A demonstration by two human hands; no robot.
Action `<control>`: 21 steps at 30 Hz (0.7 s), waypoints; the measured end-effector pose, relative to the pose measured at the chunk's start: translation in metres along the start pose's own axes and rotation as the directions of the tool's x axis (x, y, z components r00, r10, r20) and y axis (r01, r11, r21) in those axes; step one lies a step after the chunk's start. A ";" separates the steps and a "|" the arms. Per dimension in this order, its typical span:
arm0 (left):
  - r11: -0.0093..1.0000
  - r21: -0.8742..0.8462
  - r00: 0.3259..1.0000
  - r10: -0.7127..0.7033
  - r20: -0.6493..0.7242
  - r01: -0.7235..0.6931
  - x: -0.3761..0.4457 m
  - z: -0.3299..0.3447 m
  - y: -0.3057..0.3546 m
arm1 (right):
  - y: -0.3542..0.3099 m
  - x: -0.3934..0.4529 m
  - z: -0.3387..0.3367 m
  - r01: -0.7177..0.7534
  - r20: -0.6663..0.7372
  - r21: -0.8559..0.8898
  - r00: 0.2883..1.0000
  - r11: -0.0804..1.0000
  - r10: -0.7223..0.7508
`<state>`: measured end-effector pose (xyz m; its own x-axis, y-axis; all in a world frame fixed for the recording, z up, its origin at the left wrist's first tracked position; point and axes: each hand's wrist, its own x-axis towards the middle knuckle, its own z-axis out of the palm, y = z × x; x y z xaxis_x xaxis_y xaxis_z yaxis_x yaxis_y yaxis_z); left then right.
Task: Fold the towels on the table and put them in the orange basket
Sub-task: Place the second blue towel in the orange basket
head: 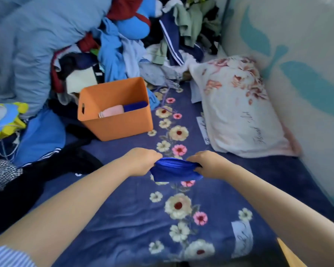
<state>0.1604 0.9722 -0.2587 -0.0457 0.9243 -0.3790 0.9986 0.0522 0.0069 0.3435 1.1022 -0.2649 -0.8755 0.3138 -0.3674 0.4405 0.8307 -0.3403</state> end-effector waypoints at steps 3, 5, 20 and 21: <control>0.995 -0.019 0.995 -0.099 -0.012 0.099 0.008 -0.013 -0.043 | -0.008 0.055 -0.030 0.051 0.023 -0.022 0.998 0.998 -0.050; 0.986 -0.043 0.986 -0.163 -0.020 0.162 0.016 -0.025 -0.076 | -0.009 0.101 -0.051 0.104 0.031 -0.042 0.994 0.994 -0.103; 0.881 -0.171 0.880 -0.462 -0.110 0.441 0.069 -0.077 -0.274 | -0.058 0.327 -0.165 0.256 -0.011 -0.109 0.966 0.960 -0.259; 0.874 -0.209 0.876 -0.468 -0.120 0.438 0.073 -0.081 -0.283 | -0.060 0.335 -0.171 0.254 -0.026 -0.110 0.966 0.961 -0.258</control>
<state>-0.1281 1.0553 -0.2134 -0.5100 0.8305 -0.2239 0.8477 0.5295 0.0331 -0.0102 1.2363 -0.2198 -0.9643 0.1006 -0.2448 0.1793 0.9286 -0.3248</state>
